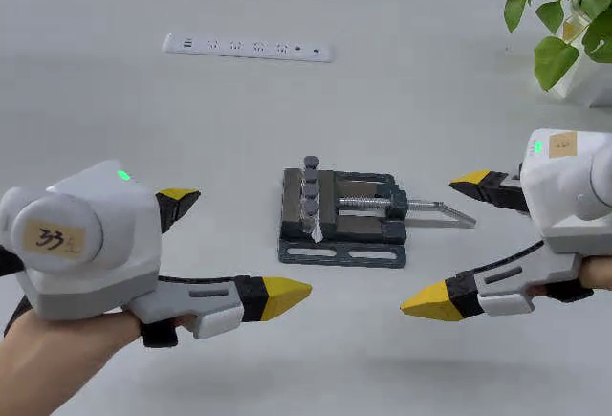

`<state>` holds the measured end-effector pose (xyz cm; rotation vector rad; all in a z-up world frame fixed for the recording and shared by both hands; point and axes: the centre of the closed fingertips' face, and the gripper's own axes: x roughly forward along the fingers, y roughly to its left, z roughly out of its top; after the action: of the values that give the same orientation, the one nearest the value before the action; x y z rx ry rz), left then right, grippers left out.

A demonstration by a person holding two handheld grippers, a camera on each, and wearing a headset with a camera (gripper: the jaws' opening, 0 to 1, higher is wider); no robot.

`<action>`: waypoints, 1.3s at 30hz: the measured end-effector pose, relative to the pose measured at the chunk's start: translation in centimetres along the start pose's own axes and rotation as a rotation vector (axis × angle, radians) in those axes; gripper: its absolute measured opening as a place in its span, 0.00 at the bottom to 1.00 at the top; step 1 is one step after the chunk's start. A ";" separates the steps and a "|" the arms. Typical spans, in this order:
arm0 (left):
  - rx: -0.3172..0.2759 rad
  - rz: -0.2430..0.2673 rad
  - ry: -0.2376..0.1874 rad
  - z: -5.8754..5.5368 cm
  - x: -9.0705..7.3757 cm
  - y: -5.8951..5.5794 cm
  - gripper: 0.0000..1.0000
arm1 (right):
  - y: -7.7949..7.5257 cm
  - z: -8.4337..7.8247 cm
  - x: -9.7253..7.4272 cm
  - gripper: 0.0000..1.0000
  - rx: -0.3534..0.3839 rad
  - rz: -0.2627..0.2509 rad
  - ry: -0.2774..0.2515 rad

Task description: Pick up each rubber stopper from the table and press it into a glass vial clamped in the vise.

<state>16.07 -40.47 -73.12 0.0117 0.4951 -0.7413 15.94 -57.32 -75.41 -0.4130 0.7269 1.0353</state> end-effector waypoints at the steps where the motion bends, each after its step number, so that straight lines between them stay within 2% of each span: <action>1: 0.001 -0.001 0.002 -0.1 0.0 0.0 0.99 | -0.1 -0.2 -0.2 0.99 0.007 -0.012 -0.004; 5: 0.006 -0.001 0.008 0.0 -0.3 -0.4 0.99 | -0.2 -1.0 -1.2 0.99 0.048 -0.040 -0.032; 13: -0.001 0.021 0.009 0.3 -1.1 -0.5 0.99 | 0.0 -2.3 -2.4 0.99 0.094 -0.074 -0.061; 20: -0.002 0.033 0.030 -0.4 -1.6 -0.7 0.99 | 0.2 -3.4 -3.0 0.99 0.122 -0.093 -0.073; 26: -0.006 0.051 0.026 -0.4 -2.0 -0.2 0.99 | 0.7 -3.8 -3.0 0.99 0.154 -0.096 -0.084; 32: -0.035 0.081 0.025 -1.3 -2.5 1.3 0.99 | 1.7 -3.8 -2.3 0.99 0.181 -0.066 -0.078; 34: -0.031 0.086 0.043 -1.6 -2.4 0.9 0.99 | 1.9 -3.7 -2.3 0.99 0.175 -0.061 -0.079; 37: -0.037 0.093 0.037 -1.2 -2.6 1.0 0.99 | 1.6 -3.7 -2.5 0.99 0.192 -0.062 -0.094; 39: -0.039 0.100 0.031 -1.1 -2.6 1.3 0.99 | 1.4 -4.0 -2.5 0.99 0.192 -0.060 -0.081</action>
<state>14.79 -37.57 -73.18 0.0112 0.5344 -0.6340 12.52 -60.73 -76.43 -0.2246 0.7295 0.9111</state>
